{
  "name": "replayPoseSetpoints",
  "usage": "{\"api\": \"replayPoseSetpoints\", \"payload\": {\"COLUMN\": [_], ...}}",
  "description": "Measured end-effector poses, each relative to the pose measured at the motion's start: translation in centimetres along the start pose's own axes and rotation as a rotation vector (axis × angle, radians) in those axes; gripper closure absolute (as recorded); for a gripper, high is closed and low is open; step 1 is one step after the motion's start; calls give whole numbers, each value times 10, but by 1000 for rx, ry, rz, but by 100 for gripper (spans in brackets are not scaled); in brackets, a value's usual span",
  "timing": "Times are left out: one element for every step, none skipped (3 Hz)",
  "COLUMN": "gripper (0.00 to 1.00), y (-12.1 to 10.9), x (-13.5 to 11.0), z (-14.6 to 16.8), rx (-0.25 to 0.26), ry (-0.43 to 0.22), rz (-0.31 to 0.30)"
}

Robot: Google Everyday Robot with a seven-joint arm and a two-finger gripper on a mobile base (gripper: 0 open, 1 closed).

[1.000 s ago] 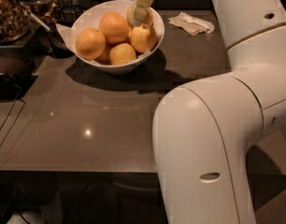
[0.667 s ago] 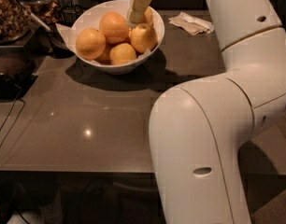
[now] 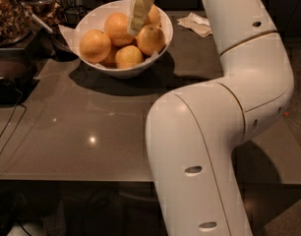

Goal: Pick orange from white bowl

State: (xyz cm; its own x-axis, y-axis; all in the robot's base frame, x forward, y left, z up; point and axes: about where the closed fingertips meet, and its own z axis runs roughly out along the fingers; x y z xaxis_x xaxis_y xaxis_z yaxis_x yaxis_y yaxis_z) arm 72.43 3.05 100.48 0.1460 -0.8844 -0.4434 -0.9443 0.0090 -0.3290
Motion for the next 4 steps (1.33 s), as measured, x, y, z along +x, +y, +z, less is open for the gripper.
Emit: {"api": "replayPoseSetpoints", "payload": {"gripper": [11,16,18,24], "y": [0,0,0,1], "x": [-6,-10,-10,-4], "z": [15,29,39,49], "rx": [-21,-38,-51,-67], "ry": [2,10,18,27], "rz": [-16,-28,-30,-11]}}
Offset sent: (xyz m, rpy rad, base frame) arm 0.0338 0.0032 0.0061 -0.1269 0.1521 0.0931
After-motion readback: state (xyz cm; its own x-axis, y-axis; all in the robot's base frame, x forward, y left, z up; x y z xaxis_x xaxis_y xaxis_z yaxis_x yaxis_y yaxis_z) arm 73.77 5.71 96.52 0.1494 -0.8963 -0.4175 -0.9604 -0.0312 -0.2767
